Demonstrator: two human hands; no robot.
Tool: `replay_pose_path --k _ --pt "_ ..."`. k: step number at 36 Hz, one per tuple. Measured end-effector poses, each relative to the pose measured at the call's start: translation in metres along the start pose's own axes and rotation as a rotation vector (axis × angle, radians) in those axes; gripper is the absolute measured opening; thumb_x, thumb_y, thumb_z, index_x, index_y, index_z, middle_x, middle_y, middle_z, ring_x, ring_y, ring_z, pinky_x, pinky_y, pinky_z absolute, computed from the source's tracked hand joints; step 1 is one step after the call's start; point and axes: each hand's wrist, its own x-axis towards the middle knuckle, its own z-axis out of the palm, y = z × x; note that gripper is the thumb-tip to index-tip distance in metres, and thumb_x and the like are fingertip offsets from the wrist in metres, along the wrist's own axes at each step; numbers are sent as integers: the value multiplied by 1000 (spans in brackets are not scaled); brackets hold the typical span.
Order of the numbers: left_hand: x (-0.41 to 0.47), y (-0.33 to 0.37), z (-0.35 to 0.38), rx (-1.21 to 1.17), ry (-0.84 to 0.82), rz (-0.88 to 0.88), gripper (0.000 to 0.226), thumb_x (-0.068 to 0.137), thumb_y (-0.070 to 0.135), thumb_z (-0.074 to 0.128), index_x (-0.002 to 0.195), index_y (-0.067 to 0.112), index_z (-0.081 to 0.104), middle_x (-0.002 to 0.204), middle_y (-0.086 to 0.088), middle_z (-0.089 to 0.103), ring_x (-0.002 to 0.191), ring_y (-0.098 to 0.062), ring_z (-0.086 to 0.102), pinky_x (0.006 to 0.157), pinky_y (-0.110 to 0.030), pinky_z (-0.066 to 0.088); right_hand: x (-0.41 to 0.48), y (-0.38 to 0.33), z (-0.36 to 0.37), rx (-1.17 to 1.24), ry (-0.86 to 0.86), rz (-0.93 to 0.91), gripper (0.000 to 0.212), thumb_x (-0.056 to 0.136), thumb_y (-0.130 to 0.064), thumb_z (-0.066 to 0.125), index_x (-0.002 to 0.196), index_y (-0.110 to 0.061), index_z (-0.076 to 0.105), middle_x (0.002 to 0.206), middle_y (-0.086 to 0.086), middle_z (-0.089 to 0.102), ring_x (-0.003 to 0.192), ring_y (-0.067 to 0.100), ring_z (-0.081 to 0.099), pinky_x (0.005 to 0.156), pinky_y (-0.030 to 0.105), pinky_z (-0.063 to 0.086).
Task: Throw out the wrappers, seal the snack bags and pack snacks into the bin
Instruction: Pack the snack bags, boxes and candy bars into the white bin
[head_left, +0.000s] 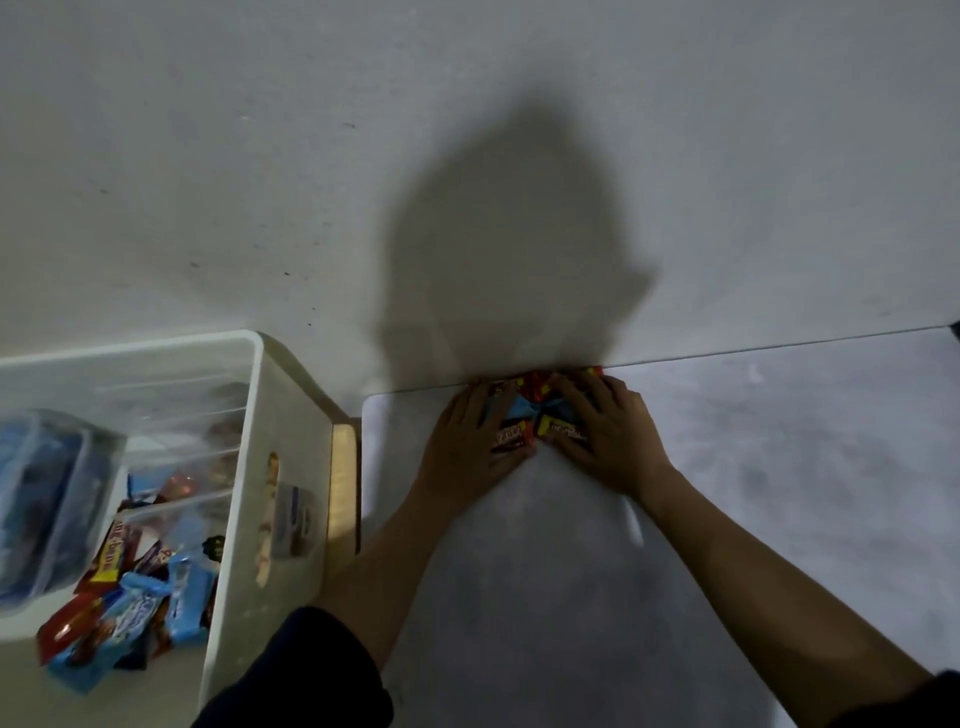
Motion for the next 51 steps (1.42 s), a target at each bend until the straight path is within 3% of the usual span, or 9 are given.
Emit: replay_pose_path --k 6,13,17,21,26,32,37,45,51 --pt "0 -3 3 -52 -19 -39 66 84 61 40 136 20 45 130 -18 52 118 -35 53 94 -43 45 -5 0 -4 88 22 27 65 82 -61 49 125 -12 56 107 14 60 94 30 57 77 36 49" --pt "2 -4 9 16 113 4 54 84 53 43 124 17 55 114 -12 63 106 -23 44 78 -38 50 -22 1 -8 83 -28 45 71 78 -66 48 132 -20 49 125 6 57 111 26 52 86 38 43" --pt "2 0 11 71 156 -34 53 82 52 45 118 16 60 104 -14 64 96 -23 42 70 -36 49 -27 -4 -10 55 -8 78 66 79 -63 44 127 -19 53 112 6 62 99 27 56 78 36 42" --pt "3 4 4 78 134 -80 53 80 51 44 114 15 64 97 -13 65 84 -28 60 65 -33 50 -30 -10 -8 58 17 121 63 79 -60 45 123 -16 56 104 8 62 93 28 58 79 39 45" --pt "-1 6 0 56 114 -89 53 81 49 43 117 16 63 96 -16 65 78 -31 63 60 -32 52 -31 -15 -7 102 -16 168 61 78 -47 68 123 -8 55 105 14 63 92 31 60 76 41 49" --pt "-8 8 -10 -18 136 -44 42 84 42 42 119 21 50 89 -12 63 72 -26 61 42 -25 49 -31 -19 -15 135 -48 175 64 80 -41 67 128 -3 49 111 18 60 96 34 58 76 44 53" --pt "-13 5 -5 5 148 -7 42 83 40 43 120 20 50 91 -9 64 85 -16 42 42 -24 48 -32 -23 -17 215 -28 233 64 81 -42 66 129 -5 47 115 16 59 100 32 57 81 39 49" --pt "-13 4 -10 -71 73 -6 50 82 45 43 115 13 63 91 -9 66 87 -14 41 41 -24 48 -37 -25 -24 369 1 336 63 82 -42 66 132 -13 42 124 8 56 107 27 58 86 33 47" --pt "-15 8 -19 -220 -30 -121 62 82 54 43 131 17 51 112 -14 56 102 -16 38 64 -36 51 -40 -22 -23 428 1 379 67 80 -42 68 134 -12 41 127 10 56 109 29 59 89 36 49"
